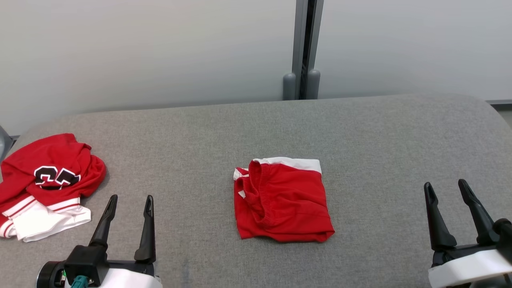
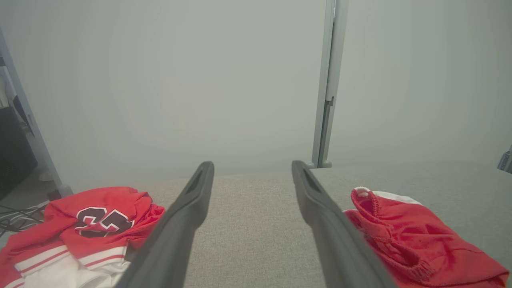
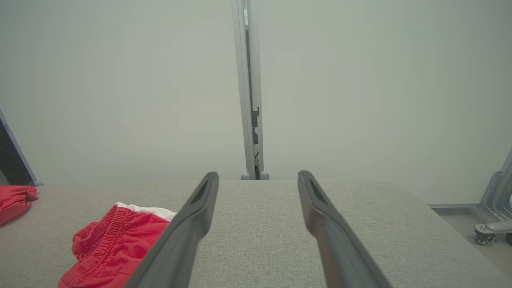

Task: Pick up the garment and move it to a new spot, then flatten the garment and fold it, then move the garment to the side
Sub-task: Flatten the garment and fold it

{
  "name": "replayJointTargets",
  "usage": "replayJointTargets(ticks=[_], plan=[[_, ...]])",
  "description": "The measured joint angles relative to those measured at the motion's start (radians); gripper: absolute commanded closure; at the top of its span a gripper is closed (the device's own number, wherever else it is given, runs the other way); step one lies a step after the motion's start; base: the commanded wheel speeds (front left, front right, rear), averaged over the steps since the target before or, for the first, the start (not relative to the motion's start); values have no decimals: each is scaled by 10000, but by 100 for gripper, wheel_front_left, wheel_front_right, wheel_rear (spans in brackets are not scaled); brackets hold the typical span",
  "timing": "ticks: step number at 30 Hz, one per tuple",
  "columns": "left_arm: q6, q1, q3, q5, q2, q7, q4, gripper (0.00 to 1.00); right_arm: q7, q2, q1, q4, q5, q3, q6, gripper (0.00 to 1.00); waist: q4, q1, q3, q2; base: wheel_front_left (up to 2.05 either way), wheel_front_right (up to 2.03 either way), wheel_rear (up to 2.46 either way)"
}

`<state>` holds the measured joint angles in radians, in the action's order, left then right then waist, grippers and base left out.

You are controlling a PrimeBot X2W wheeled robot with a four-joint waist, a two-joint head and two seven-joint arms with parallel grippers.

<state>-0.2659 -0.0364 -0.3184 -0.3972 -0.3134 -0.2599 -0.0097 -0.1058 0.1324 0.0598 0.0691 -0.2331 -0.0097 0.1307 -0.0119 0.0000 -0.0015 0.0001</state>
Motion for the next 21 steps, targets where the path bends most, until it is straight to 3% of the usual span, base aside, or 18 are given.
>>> replayJointTargets(ticks=[21], plan=[[815, -299, 623, 232, 115, 0, 763, 0, 67, -38, 467, 15, 155, 146, 0, 0, 94, 0, -608, 0, 0, 0, 0]])
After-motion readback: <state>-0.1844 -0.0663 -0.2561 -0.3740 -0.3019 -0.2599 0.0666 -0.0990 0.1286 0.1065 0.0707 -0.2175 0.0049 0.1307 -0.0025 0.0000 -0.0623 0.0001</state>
